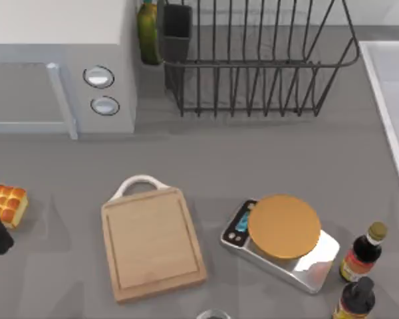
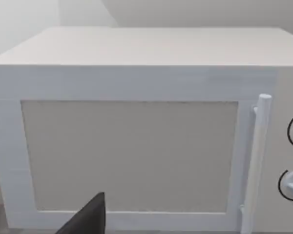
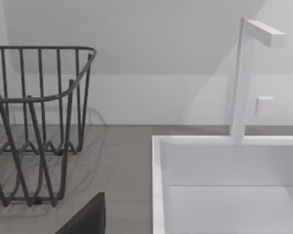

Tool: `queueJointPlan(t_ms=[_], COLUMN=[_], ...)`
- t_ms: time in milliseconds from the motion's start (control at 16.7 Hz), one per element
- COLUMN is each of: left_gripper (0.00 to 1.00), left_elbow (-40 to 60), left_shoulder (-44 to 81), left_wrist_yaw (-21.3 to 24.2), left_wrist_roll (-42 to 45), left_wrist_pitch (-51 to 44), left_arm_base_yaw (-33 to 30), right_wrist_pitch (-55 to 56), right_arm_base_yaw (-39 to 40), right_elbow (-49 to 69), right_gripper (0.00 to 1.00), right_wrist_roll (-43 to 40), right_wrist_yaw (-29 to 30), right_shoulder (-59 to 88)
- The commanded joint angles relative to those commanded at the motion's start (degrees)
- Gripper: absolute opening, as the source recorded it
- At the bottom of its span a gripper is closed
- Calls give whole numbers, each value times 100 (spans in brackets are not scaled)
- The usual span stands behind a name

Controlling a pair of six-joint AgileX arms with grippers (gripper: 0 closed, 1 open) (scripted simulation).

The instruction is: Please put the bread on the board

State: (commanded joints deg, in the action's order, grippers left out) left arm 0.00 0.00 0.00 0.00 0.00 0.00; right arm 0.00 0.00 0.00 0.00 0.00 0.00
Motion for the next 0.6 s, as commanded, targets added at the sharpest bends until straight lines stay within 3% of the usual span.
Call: queueJointPlan(t_ms=[300, 600], left_gripper=[100, 100], left_elbow=[346, 1755], left_shoulder=[364, 2190], left_wrist_yaw=[-12, -15], left_wrist_roll=[66, 340], left_wrist_pitch=[-249, -1333], left_arm_base_yaw=[15, 34], right_wrist_pitch=[0, 0], right_arm_base_yaw=[0, 0], right_elbow=[0, 0], right_gripper=[100, 100], right_wrist_roll=[0, 0], right_wrist_yaw=[0, 0], right_shoulder=[0, 0])
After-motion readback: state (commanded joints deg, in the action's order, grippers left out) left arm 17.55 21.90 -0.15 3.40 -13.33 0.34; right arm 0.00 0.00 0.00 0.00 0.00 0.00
